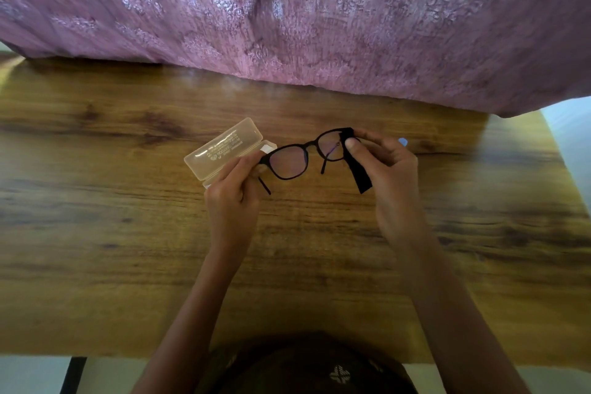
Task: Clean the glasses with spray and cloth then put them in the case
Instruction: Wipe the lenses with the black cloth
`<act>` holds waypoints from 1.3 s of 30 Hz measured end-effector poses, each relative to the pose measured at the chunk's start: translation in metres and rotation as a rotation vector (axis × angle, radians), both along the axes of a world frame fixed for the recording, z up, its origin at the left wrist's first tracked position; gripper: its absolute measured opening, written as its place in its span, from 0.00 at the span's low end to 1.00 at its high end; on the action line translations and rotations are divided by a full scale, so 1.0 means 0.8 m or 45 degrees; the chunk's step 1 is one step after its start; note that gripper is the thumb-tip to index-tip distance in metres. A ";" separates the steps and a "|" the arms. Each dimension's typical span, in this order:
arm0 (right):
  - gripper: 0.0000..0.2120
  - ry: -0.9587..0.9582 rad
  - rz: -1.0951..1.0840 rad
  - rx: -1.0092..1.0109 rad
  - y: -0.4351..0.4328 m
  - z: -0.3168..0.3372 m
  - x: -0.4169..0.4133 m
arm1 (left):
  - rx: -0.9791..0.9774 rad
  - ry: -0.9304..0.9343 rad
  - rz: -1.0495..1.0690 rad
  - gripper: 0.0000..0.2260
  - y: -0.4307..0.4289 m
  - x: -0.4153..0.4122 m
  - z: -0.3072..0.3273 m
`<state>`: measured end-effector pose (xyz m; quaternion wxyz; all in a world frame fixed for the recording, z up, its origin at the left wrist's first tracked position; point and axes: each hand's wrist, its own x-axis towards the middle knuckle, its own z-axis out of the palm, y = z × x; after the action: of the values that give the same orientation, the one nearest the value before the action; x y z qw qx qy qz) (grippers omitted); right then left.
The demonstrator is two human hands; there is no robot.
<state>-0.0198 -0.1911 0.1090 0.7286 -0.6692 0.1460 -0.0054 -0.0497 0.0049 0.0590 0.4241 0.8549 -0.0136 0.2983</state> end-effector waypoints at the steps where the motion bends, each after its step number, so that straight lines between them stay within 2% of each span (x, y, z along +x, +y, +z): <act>1: 0.10 0.009 0.015 0.023 0.000 0.001 0.000 | 0.004 0.003 -0.019 0.10 0.002 0.000 0.000; 3: 0.10 0.013 0.025 0.060 -0.001 0.002 0.002 | 0.007 0.035 -0.073 0.11 0.008 -0.001 0.001; 8: 0.10 0.015 0.101 0.159 -0.008 0.001 0.005 | -0.175 0.273 -0.246 0.17 0.013 0.000 0.022; 14: 0.09 0.003 0.158 0.291 0.001 0.001 0.003 | -0.008 0.518 -0.511 0.15 0.004 0.026 0.058; 19: 0.09 -0.043 0.134 0.267 0.000 -0.002 0.002 | 0.103 0.605 -0.563 0.10 0.003 0.041 0.061; 21: 0.10 -0.146 0.104 0.057 0.002 -0.005 -0.001 | 0.089 0.603 -0.563 0.09 0.000 0.042 0.061; 25: 0.11 -0.693 0.038 -0.822 0.007 -0.015 -0.002 | 0.086 0.569 -0.546 0.10 -0.006 0.042 0.060; 27: 0.11 -0.839 0.030 -1.018 0.010 -0.021 -0.001 | 0.055 0.569 -0.542 0.09 -0.009 0.042 0.058; 30: 0.10 -0.892 -0.008 -1.097 0.009 -0.028 -0.001 | 0.041 0.579 -0.518 0.09 -0.010 0.041 0.058; 36: 0.07 -0.902 -0.006 -1.064 0.012 -0.033 -0.009 | -0.025 0.617 -0.503 0.10 -0.014 0.040 0.065; 39: 0.06 -0.927 0.001 -1.151 0.018 -0.034 -0.010 | -0.009 0.584 -0.481 0.10 -0.016 0.043 0.063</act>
<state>-0.0281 -0.1766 0.0817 0.3738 -0.8689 -0.1312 -0.2967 -0.0154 -0.0076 0.1095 0.4671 0.8809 -0.0753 0.0131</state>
